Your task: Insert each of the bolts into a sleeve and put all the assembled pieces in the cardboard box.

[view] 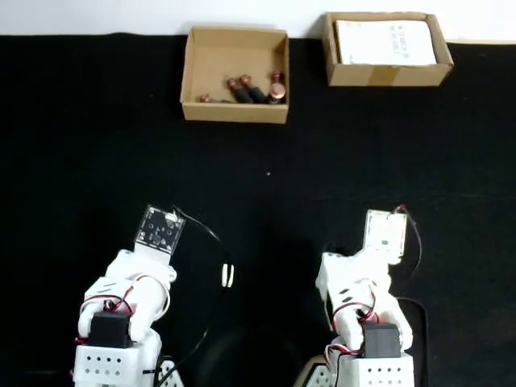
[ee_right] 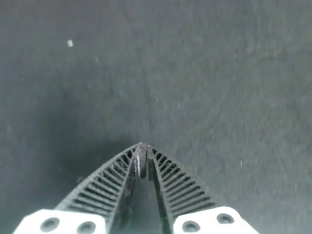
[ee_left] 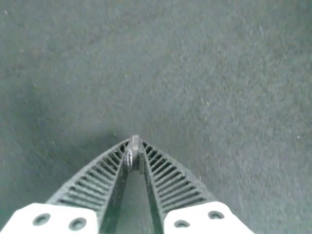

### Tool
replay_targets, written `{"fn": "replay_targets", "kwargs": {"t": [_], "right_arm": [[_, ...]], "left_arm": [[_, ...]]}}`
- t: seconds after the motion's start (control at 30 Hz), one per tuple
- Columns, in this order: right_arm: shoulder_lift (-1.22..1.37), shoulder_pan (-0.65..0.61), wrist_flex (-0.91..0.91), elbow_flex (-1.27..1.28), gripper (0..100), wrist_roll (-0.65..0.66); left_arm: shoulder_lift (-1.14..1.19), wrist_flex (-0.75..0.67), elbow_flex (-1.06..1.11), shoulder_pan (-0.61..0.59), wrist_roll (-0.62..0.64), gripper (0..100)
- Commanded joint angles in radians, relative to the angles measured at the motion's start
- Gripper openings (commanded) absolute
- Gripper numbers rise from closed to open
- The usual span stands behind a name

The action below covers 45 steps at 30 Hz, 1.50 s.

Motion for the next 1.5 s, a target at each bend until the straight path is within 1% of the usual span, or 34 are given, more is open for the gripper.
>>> {"fn": "replay_targets", "kwargs": {"t": [0.0, 0.07, 0.17, 1.47], "right_arm": [[-0.002, 0.010, 0.081, 0.131, 0.7, 0.000], [-0.002, 0.012, 0.143, 0.131, 0.7, 0.000], [-0.008, 0.012, 0.179, 0.130, 0.7, 0.000], [-0.008, 0.010, 0.179, 0.130, 0.7, 0.000]], "left_arm": [[-0.010, 0.052, 0.019, -0.008, -0.002, 1], [-0.010, 0.101, 0.019, -0.008, -0.002, 1], [-0.010, 0.112, 0.019, -0.008, -0.002, 1], [-0.010, 0.112, 0.019, -0.008, -0.002, 1]]}}
